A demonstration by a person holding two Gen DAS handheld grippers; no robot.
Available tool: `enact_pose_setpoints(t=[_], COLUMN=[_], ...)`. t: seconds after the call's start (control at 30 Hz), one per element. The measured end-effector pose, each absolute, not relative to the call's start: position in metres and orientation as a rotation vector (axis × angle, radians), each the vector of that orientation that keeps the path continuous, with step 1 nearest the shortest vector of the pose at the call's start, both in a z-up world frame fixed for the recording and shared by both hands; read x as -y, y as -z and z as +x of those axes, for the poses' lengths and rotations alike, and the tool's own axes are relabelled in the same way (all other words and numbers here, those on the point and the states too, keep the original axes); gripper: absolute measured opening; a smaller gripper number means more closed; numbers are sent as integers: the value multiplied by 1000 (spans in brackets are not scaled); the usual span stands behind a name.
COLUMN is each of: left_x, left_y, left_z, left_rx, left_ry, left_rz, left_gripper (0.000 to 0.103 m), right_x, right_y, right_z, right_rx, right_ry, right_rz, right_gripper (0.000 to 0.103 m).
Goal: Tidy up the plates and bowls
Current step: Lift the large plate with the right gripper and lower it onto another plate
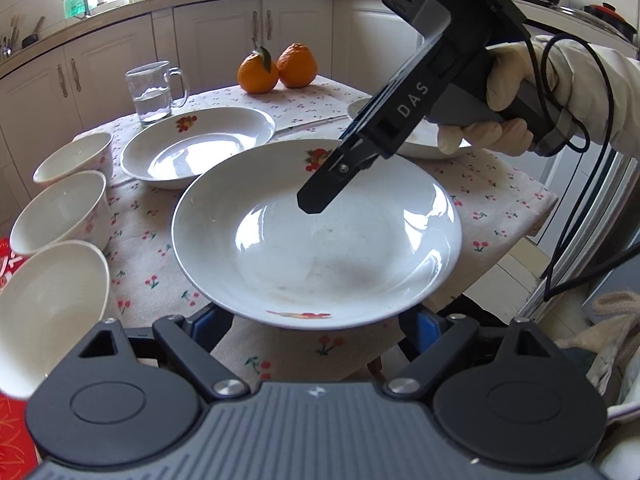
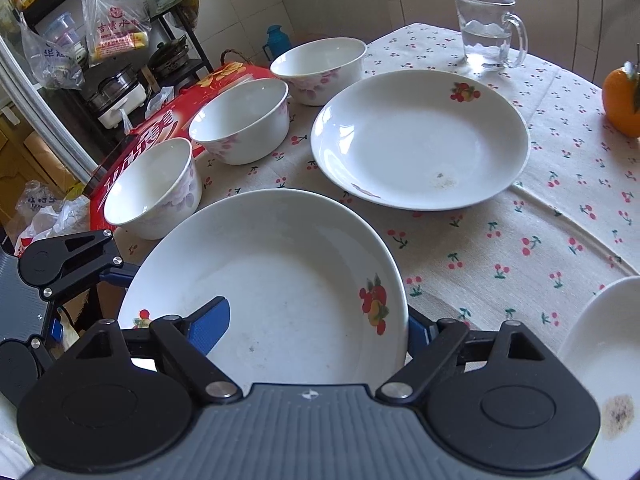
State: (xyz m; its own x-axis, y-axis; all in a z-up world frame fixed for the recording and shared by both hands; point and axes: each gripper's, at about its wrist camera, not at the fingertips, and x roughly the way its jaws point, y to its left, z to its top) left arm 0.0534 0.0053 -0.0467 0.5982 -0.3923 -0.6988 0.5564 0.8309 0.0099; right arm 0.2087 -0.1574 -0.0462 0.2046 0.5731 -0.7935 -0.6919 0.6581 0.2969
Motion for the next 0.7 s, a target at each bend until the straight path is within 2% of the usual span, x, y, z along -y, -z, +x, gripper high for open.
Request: enact_pose_setpoints(t=[0.7], left_x=[70], left_y=[21], left_z=[110], left_rx=[-713], left_ry=[751], left_rz=[320], left_gripper=[89], right_x=[257], right_y=[9], right_z=[213], right_rx=[-949], right_ry=[-700], right_rz=[-67], right_gripper=[91])
